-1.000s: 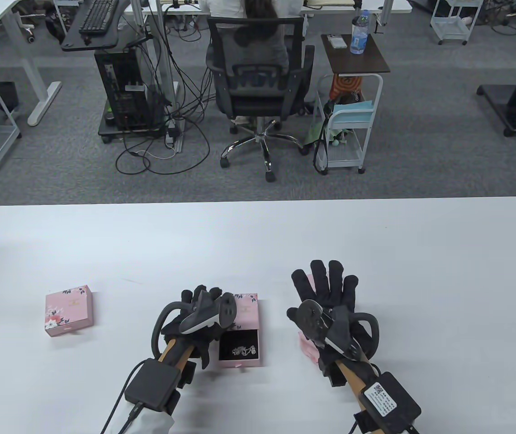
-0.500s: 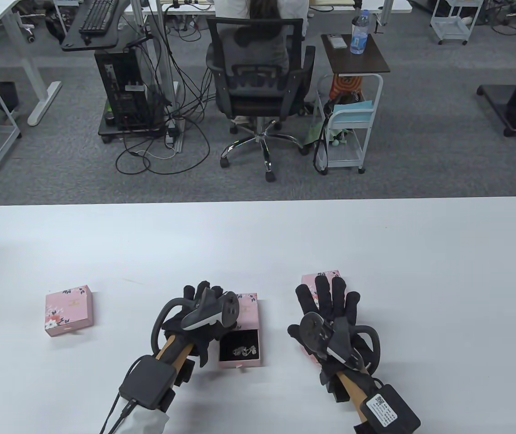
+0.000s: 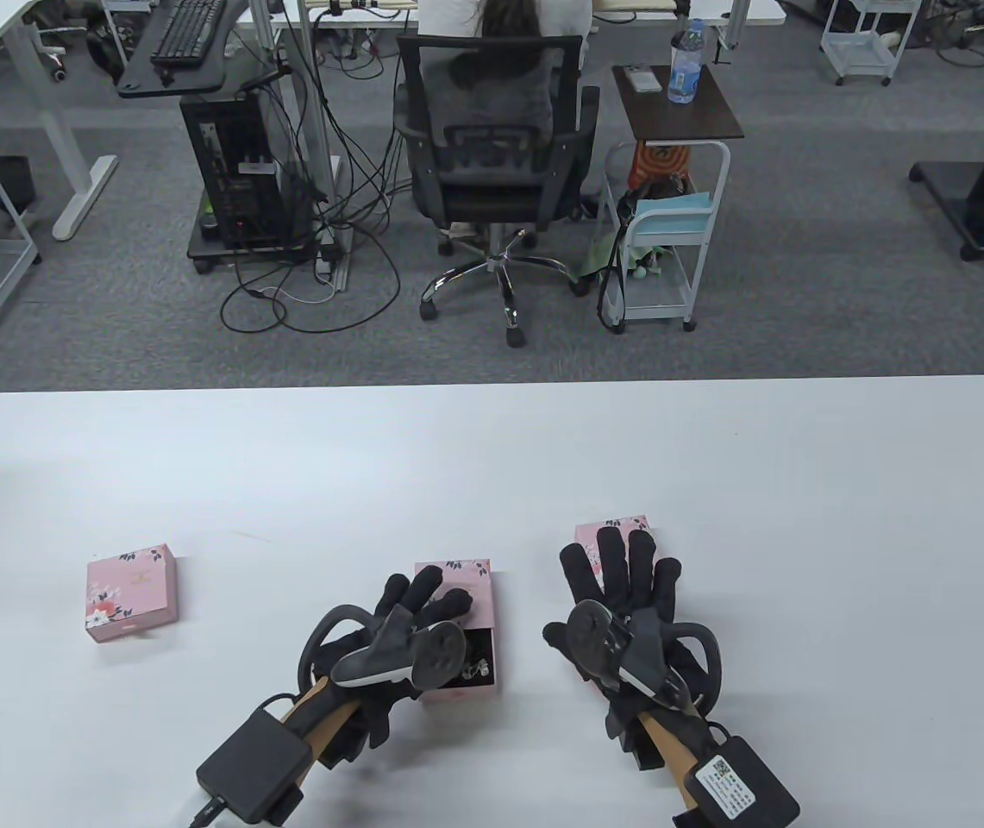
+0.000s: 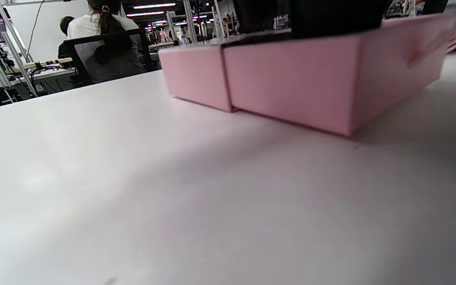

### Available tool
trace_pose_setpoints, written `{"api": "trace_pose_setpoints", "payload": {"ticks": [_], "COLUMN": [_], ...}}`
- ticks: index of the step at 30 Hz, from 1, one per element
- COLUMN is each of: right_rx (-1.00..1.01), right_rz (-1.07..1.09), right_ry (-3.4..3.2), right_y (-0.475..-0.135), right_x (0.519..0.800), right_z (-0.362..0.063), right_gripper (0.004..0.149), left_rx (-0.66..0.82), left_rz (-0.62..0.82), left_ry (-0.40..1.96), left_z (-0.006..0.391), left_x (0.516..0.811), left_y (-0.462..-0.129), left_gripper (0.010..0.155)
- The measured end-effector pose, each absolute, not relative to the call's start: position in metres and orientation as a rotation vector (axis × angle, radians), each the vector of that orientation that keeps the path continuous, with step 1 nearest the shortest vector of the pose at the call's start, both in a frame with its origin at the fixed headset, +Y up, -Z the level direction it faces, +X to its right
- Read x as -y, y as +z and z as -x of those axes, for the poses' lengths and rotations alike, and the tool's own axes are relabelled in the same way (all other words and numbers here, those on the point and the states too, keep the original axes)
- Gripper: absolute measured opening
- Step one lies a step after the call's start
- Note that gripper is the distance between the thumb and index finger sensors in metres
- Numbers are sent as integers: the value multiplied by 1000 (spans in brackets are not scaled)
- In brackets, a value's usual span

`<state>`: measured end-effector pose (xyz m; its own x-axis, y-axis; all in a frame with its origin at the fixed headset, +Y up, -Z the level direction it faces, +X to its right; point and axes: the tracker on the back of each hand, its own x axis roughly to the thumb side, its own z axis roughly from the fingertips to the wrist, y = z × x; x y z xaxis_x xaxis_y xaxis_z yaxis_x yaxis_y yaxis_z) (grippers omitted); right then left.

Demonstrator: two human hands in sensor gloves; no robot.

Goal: Dust necklace

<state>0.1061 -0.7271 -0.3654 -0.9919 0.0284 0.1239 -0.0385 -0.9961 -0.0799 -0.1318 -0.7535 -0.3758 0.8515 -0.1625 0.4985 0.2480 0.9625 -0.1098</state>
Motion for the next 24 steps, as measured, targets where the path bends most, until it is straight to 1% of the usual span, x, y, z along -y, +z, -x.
{"api": "trace_pose_setpoints", "payload": {"ticks": [3, 6, 9, 12, 14, 18, 22, 24], "right_rx": [133, 129, 134, 137, 137, 130, 127, 128], "right_rz": [-199, -203, -223, -243, -251, -256, -257, -261], "right_ry": [3107, 3107, 3110, 3119, 3124, 3122, 3120, 3122], "right_y": [-365, -363, -362, -361, -360, -360, -360, -359], "right_x": [727, 727, 727, 728, 728, 728, 728, 728], "right_z": [-105, -104, -101, -99, -98, -99, -99, -98], "right_gripper": [85, 85, 85, 85, 85, 84, 84, 85], "left_rx": [511, 496, 476, 449, 442, 422, 416, 416], "left_rz": [193, 174, 150, 124, 146, 135, 84, 69], "left_ry": [-227, -265, -284, -268, -233, -137, -88, -51], "left_z": [132, 127, 123, 120, 121, 126, 132, 135], "left_x": [757, 757, 759, 761, 760, 754, 739, 726], "left_y": [-376, -375, -375, -375, -377, -379, -378, -376], "left_gripper": [49, 48, 46, 40, 39, 39, 39, 39]}}
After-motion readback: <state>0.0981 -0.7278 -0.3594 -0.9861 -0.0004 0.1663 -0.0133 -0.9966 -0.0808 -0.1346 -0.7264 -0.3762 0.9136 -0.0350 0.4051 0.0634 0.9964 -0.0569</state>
